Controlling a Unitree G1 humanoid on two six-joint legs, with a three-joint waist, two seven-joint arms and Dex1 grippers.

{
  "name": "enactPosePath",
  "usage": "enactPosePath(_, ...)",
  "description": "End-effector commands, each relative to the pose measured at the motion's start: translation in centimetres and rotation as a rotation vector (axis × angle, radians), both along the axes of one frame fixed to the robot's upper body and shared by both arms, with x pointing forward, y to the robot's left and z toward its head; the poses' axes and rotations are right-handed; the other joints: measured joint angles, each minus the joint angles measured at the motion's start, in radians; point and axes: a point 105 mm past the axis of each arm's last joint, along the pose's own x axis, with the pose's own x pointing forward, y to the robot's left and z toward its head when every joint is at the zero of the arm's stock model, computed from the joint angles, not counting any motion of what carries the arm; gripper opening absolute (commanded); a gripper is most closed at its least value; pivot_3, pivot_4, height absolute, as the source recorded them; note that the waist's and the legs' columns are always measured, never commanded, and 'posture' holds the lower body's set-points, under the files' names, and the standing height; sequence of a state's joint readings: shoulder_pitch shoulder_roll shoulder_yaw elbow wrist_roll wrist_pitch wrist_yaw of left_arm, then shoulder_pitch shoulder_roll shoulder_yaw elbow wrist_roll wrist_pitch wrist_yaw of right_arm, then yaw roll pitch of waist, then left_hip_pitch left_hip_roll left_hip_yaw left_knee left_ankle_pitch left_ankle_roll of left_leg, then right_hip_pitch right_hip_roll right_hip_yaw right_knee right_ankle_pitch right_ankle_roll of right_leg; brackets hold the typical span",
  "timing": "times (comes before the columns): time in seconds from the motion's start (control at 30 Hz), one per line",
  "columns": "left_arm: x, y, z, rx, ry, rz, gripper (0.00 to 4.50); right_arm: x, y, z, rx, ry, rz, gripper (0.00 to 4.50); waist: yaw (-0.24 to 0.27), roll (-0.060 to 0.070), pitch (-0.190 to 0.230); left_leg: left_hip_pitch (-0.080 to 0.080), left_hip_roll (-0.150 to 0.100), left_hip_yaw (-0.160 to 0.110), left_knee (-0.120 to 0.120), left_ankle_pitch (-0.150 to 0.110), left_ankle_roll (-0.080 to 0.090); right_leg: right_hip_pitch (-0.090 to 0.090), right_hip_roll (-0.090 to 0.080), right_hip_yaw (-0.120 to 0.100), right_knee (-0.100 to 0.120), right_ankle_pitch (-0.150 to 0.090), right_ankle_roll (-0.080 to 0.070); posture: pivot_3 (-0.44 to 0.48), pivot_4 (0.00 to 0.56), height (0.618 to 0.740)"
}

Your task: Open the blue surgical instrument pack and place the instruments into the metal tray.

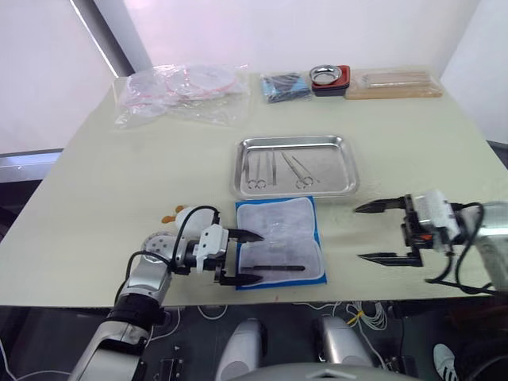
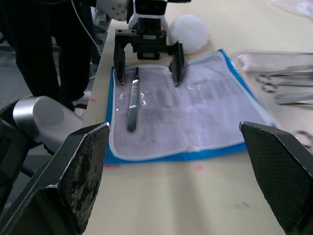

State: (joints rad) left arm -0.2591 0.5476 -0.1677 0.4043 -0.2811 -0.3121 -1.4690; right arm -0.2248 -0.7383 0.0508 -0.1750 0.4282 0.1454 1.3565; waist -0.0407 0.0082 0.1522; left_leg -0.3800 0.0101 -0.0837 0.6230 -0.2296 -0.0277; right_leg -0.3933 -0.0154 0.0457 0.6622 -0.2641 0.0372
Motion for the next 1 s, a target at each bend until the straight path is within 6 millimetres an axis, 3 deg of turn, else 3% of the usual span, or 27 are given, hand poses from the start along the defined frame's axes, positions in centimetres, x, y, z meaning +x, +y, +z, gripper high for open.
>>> enactPosePath(0.03, -1.7, 1.3, -3.4, 0.093, 0.155, 0.028, 4.50, 0.3, 1.1, -0.1, -0.039, -0.042, -0.002, 4.45, 0.000, 0.001, 0.000, 0.000, 0.000, 0.000, 0.000, 0.000, 0.000, 0.000, 0.000, 0.000, 0.000, 0.000, 0.000, 0.000, 0.150, 0.740)
enactPosePath(0.23, -1.8, 1.5, -3.4, 0.098, 0.158, 0.028, 4.50, 0.7, 3.8, -2.3, -0.098, -0.051, -0.014, 4.45, -0.002, 0.002, -0.001, 0.000, 0.001, 0.000, 0.000, 0.000, 0.000, 0.000, 0.001, 0.000, 0.000, 0.000, 0.000, 0.000, 0.150, 0.740)
enactPosePath(0.37, -1.7, 1.5, -3.3, 0.098, 0.156, 0.028, 4.50, 1.5, 5.0, -3.0, -0.108, -0.057, -0.037, 4.45, -0.004, 0.001, -0.001, 0.001, 0.001, 0.000, 0.000, 0.000, 0.000, 0.000, 0.001, 0.000, 0.000, 0.000, 0.000, 0.000, 0.150, 0.740)
enactPosePath(0.53, -1.8, 1.5, -3.3, 0.099, 0.156, 0.027, 4.50, 1.2, 6.6, -4.1, -0.128, -0.051, 0.006, 4.45, -0.002, 0.001, -0.001, 0.001, 0.001, 0.000, 0.000, 0.000, 0.000, 0.000, 0.001, 0.000, 0.001, 0.000, 0.000, 0.000, 0.150, 0.740)
enactPosePath(1.0, -2.2, 1.7, -3.3, 0.105, 0.167, 0.018, 4.50, 1.4, 7.4, -7.2, -0.194, -0.025, 0.007, 4.45, -0.003, -0.001, -0.001, 0.001, 0.001, 0.000, 0.000, 0.000, 0.000, 0.000, 0.001, 0.000, 0.001, 0.000, 0.000, 0.000, 0.150, 0.740)
